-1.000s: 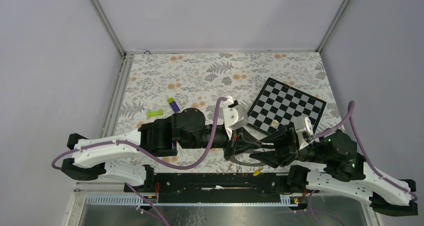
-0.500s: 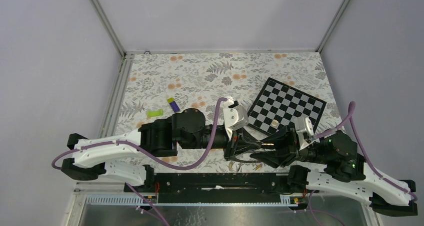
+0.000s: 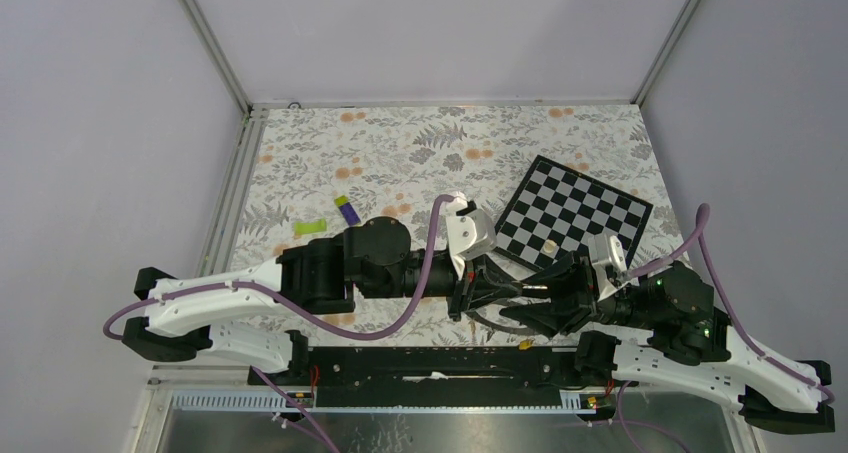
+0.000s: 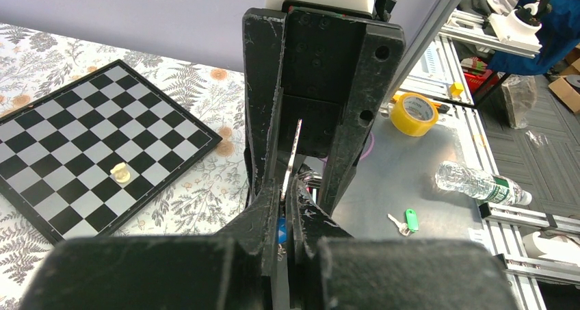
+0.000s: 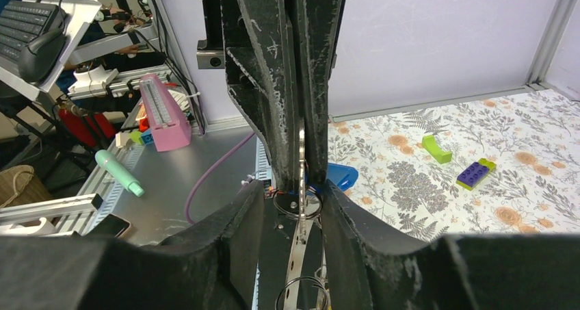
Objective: Remove the keys from the keyring
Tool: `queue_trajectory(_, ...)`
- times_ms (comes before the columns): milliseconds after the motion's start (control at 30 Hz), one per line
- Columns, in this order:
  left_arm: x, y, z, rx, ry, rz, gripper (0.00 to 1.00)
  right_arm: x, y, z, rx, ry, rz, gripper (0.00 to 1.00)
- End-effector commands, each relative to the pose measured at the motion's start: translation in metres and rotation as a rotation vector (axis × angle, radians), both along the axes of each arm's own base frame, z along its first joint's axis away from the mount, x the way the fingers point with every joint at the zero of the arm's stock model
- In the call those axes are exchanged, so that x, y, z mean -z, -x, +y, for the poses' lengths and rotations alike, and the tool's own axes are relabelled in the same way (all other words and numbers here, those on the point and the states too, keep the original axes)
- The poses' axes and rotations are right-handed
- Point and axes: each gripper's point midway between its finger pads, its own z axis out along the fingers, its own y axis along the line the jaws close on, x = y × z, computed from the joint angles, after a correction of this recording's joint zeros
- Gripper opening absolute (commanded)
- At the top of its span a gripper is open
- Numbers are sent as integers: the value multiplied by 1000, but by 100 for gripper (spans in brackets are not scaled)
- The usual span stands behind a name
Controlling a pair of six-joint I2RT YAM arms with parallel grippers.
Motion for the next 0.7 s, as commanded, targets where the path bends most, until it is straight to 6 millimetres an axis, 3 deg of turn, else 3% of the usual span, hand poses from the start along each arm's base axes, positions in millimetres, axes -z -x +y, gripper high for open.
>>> queue_trajectory(0, -45, -2, 6, -12, 153, -11, 0, -7, -4, -3, 26, -32, -6, 41)
queue_trajectory(333, -46, -1, 8, -12, 157, -9, 0, -7, -6, -3, 39, -28, -12, 29)
queue_trajectory(667, -45, -1, 7, -12, 152, -10, 1, -10, -6, -6, 47, -32, -27, 33)
